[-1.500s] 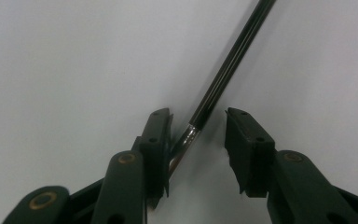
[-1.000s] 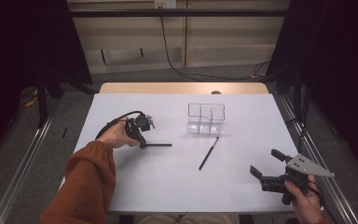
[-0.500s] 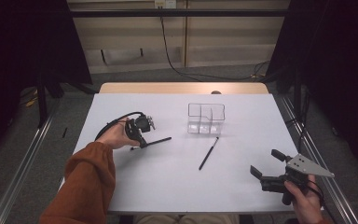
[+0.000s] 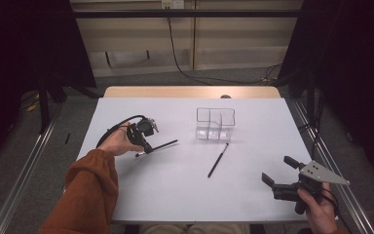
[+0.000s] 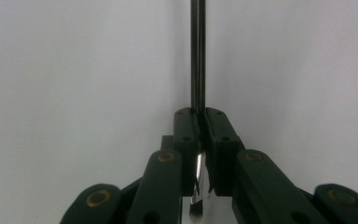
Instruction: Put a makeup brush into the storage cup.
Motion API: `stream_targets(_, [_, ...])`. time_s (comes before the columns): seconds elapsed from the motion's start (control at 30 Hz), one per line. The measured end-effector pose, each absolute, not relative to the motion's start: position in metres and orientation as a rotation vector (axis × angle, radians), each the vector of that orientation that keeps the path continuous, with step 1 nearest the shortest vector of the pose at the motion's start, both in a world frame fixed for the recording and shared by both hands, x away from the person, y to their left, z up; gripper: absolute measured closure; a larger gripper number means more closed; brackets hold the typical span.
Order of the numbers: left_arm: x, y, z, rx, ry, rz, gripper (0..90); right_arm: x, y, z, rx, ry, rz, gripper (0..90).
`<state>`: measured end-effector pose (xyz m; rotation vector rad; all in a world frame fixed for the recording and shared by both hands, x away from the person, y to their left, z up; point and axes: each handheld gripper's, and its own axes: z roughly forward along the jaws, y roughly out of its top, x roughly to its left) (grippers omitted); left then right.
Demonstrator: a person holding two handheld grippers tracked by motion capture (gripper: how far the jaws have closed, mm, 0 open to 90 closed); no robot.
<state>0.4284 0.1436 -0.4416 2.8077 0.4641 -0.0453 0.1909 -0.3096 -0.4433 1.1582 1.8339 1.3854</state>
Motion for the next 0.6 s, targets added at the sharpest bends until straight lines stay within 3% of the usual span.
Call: stream_targets(0.6, [0.425, 0.162, -0.425, 2.584, 0.577, -0.061, 84.1, 0.191, -0.309, -0.443, 1.16, 1.833, 1.385, 0.0])
